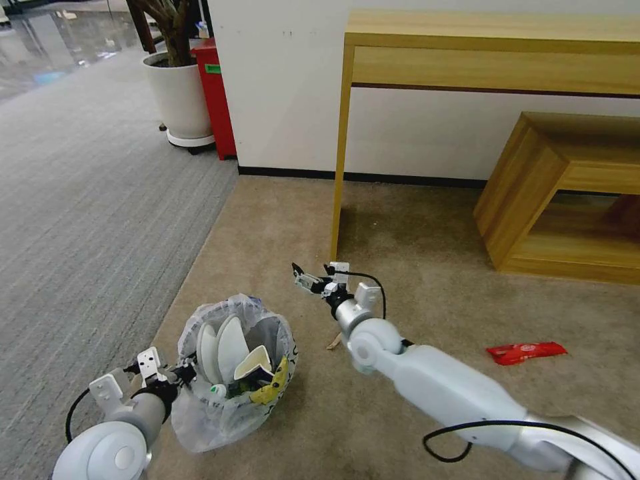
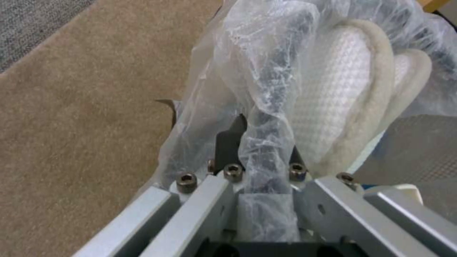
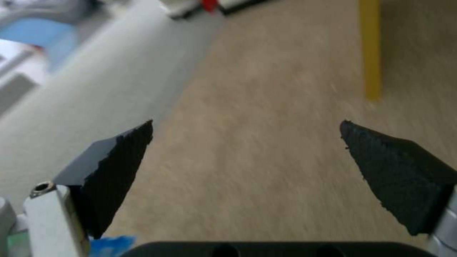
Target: Pick up the trash bin and place the garbage on the floor into it.
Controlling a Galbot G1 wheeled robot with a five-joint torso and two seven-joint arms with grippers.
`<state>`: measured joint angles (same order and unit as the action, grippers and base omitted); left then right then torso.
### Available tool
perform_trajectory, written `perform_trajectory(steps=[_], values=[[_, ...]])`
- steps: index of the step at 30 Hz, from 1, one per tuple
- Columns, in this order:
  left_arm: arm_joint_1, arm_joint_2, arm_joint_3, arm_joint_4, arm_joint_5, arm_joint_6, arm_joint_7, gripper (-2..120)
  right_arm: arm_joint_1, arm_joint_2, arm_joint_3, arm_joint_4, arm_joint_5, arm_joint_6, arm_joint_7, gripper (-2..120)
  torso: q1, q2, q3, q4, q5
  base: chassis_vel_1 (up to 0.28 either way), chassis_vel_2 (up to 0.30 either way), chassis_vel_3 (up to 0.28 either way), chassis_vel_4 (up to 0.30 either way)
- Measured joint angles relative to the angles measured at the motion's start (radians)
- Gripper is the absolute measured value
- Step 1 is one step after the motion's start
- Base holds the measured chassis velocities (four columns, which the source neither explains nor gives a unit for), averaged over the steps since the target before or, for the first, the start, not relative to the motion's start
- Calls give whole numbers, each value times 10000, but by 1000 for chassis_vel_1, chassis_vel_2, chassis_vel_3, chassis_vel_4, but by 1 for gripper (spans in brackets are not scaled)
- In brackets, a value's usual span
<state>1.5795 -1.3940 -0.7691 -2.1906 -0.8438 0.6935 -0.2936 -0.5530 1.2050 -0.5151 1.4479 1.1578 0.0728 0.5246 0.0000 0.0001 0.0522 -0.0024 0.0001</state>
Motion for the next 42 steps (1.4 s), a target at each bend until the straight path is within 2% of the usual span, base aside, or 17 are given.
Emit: perform_trajectory(steps=[3,4,7,8,11,14,22,30,42], values=[[84,1,-70,-76,1,-33,18,1,-149,559,111,-441,-57,-720,1240,100,0,0,0,-1,-1,0,0,0,0],[84,1,-70,-76,1,-33,18,1,-149,559,111,-441,-57,-720,1240,100,0,0,0,-1,-1,0,0,0,0],[143,2,-88,-93,17,-47,38,1,-458,876,469,-819,-463,-1236,2102,100,0,0,0,-3,-1,0,0,0,0],[143,2,-88,-93,17,-47,38,1,-458,876,469,-819,-463,-1236,2102,100,0,0,0,-3,-1,0,0,0,0],[146,2,-71,-95,32,-58,54,1,-795,1119,917,-1415,-1002,-1443,2958,100,0,0,0,-5,0,0,0,0,0],[134,-22,-19,-66,71,-63,79,1,-1080,1196,1293,-1828,-1365,-1526,3163,100,1,0,0,-4,-1,0,0,0,0],[133,-101,103,-7,196,-70,148,1,-1445,1414,1822,-2885,-1836,-1665,3089,100,0,0,0,-5,-1,0,0,0,0],[220,-58,64,-64,189,-86,175,1,-1366,2194,2065,-4534,-2319,-1347,2619,100,0,0,0,-3,-1,0,0,0,0],[185,0,45,22,141,-142,190,1,-1085,3246,2276,-6037,-2967,-874,2122,100,0,0,0,-4,-2,0,0,0,0]])
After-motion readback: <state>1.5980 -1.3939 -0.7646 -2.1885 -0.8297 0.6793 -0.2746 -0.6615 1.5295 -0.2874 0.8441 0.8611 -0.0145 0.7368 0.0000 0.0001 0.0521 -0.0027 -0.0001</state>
